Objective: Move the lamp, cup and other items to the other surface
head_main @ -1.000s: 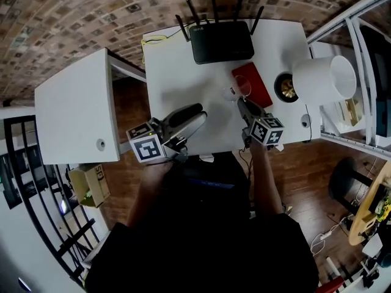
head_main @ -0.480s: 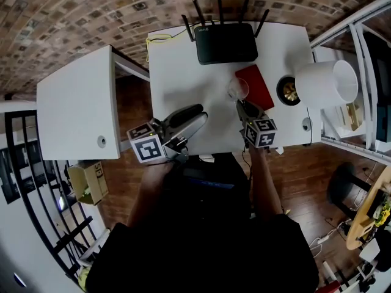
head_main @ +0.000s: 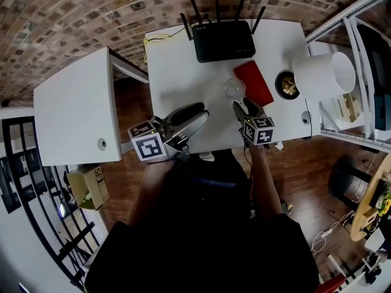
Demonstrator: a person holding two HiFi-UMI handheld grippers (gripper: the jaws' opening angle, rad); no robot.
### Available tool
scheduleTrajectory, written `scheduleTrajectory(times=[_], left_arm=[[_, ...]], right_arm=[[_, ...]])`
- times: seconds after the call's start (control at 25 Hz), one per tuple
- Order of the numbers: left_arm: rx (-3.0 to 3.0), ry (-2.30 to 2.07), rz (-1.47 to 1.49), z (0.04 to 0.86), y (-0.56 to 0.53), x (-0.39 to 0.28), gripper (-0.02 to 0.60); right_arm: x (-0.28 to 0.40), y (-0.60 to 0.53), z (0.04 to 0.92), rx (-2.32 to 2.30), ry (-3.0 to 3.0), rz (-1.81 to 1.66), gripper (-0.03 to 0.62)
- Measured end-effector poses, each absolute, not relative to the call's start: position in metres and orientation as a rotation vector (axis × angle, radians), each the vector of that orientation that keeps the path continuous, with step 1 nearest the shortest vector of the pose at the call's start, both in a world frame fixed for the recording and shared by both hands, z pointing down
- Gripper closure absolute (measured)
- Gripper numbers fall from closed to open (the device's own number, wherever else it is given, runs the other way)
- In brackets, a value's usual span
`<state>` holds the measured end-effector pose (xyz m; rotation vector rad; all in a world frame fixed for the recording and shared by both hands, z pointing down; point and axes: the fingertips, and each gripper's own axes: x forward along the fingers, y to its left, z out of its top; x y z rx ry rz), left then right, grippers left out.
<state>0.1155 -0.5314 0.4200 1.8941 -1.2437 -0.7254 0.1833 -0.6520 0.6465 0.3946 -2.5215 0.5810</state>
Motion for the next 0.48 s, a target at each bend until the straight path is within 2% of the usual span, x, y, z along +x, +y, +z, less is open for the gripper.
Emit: scheduleTrajectory(times=[0.28,0.48], left_arm=[[1.944,-1.148,-0.728,0.417,-0.522,0.116,0.428],[1.991,-1.055,-0.726,0.411,-0.515,0.121,0.428]], right_arm=[[0.215,-0.642,0.628,0.55,-2.513,0.773,0.41],[0.24,-0.634,0.578,0.711,-2.607,0.947,0.48]])
